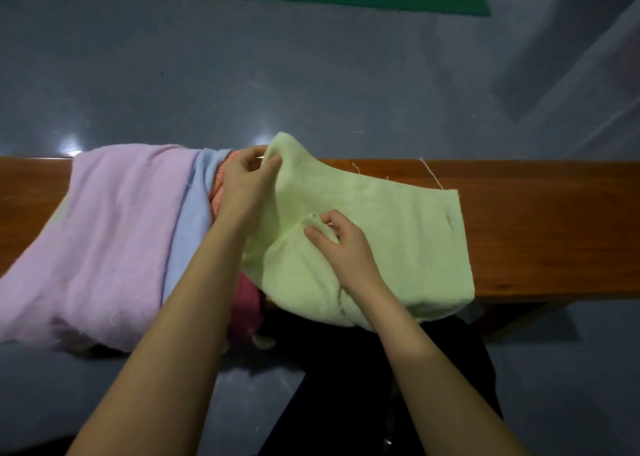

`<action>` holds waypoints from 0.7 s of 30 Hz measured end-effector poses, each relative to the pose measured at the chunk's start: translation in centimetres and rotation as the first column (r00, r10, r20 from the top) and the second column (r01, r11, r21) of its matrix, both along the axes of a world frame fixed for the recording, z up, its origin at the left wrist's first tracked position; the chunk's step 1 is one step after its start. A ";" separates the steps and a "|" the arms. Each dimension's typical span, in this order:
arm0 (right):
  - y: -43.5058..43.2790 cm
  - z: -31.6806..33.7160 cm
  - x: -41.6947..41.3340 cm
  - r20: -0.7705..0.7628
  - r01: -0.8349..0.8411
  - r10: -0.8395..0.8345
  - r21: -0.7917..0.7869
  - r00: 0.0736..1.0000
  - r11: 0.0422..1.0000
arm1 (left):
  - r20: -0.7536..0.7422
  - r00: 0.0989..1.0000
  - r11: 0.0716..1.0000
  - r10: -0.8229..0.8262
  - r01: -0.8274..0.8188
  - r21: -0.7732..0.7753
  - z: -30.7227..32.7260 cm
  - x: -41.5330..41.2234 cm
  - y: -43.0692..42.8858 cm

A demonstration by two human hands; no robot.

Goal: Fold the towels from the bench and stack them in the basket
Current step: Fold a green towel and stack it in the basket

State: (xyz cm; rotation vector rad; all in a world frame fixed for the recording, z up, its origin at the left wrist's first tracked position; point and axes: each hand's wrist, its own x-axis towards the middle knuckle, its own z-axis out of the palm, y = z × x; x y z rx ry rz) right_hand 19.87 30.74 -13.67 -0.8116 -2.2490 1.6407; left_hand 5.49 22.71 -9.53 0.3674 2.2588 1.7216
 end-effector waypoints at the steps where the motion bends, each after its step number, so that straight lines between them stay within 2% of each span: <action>1: -0.1 0.4 0.3 -0.028 0.013 -0.014 -0.036 1.000 0.999 | 0.009 1.000 0.999 0.004 -0.004 0.031 0.2 0.4 -0.1; 4: -0.7 2.1 2.1 -0.145 0.042 -0.059 -0.120 0.988 0.992 | -0.076 0.997 0.999 0.018 -0.016 0.037 1.4 2.6 -0.4; 6: -1.3 3.6 3.7 -0.232 0.055 -0.090 -0.155 0.968 0.986 | -0.148 0.989 0.997 -0.022 0.032 0.067 2.3 4.7 -1.0; 11: -3.0 7.2 8.2 -0.393 0.039 -0.121 -0.210 0.912 0.977 | -0.121 0.979 0.973 -0.165 0.181 0.143 3.8 9.9 -2.7; 15: -3.9 9.5 10.5 -0.395 0.014 -0.099 -0.212 0.913 0.977 | -0.199 0.943 0.954 -0.265 0.287 0.087 5.1 14.2 -4.7; 21: -4.7 11.4 14.0 -0.339 0.057 -0.060 -0.019 0.939 0.998 | -0.203 0.920 0.908 -0.335 0.372 0.192 7.0 18.2 -7.0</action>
